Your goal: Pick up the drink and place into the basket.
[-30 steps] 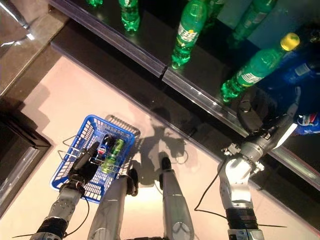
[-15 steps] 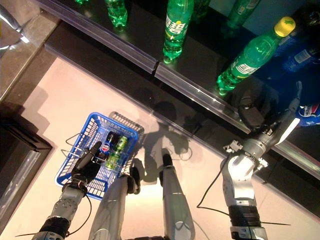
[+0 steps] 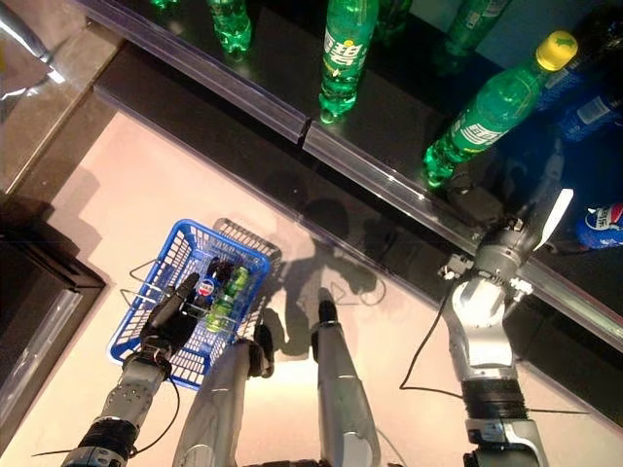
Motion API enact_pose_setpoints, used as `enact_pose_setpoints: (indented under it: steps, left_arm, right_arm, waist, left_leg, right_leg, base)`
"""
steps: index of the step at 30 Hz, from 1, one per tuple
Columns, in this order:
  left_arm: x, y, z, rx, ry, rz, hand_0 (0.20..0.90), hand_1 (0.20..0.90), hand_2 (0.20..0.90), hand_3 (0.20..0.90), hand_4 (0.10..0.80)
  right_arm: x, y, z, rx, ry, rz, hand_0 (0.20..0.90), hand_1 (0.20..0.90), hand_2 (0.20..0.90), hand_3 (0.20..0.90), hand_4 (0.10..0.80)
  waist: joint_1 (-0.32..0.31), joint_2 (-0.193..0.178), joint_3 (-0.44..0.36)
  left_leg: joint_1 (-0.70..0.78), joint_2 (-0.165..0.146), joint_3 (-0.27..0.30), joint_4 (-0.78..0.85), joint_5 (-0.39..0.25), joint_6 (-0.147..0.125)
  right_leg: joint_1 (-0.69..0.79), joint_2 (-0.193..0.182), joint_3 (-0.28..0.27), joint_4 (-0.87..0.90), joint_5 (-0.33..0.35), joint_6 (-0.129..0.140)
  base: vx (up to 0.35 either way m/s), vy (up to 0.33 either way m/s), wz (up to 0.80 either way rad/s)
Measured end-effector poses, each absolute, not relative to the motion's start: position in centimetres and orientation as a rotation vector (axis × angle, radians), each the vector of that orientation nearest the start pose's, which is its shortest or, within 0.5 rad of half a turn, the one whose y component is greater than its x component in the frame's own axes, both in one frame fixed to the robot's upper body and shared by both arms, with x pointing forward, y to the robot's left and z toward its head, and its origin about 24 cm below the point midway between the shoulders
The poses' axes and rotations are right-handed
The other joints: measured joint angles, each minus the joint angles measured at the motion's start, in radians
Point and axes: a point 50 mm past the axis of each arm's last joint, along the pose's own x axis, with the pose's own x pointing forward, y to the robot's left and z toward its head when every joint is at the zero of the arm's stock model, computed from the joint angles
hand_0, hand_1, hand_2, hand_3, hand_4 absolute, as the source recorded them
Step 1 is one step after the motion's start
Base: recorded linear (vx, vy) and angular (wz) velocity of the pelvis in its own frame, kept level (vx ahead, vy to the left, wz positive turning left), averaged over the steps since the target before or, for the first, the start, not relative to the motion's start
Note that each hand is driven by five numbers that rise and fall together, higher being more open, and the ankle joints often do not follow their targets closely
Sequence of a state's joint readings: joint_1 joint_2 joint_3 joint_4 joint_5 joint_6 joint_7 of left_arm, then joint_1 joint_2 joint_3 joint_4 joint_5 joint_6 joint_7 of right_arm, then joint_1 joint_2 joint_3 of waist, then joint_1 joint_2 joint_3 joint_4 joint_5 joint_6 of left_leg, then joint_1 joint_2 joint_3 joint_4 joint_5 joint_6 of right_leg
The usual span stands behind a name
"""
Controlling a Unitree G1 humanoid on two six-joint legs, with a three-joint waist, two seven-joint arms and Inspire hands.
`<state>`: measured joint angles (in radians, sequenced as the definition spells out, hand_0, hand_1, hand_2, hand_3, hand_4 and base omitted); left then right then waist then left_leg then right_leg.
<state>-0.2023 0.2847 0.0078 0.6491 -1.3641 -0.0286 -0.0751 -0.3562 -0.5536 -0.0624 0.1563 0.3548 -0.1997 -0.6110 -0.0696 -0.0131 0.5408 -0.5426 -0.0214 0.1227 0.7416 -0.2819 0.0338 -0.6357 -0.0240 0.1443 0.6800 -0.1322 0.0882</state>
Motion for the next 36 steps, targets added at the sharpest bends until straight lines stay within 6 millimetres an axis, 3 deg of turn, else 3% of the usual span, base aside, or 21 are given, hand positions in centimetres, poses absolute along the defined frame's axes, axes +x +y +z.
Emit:
enact_pose_setpoints:
  steps: [15,36]
  left_arm:
    - [26.9,23.0,-3.3,-1.094,0.248,0.297,0.3,0.3,0.3,0.2,0.1]
    - [27.4,23.0,-3.2,-1.098,0.257,0.298,0.3,0.3,0.3,0.2,0.1]
  right_arm:
    - [30.8,-28.9,16.0,-0.001,-0.396,-0.629,0.9,0.9,0.9,0.9,0.8]
    - [32.5,-28.3,18.1,0.168,-0.428,-0.476,0.9,0.9,0.9,0.9,0.8]
  waist:
    - [0.011,0.003,0.001]
    - [0.011,0.009,0.002]
  left_leg:
    - [-0.001,-0.017,-0.022,0.014,0.003,-0.004]
    - [-0.023,-0.028,-0.041,0.034,0.003,-0.011]
  right_leg:
    - [-0.003,-0.017,-0.017,0.039,-0.021,-0.004]
    - [-0.027,-0.026,-0.033,0.081,-0.04,-0.012]
  base:
    - [0.018,0.005,0.05]
    - [0.005,0.001,0.02]
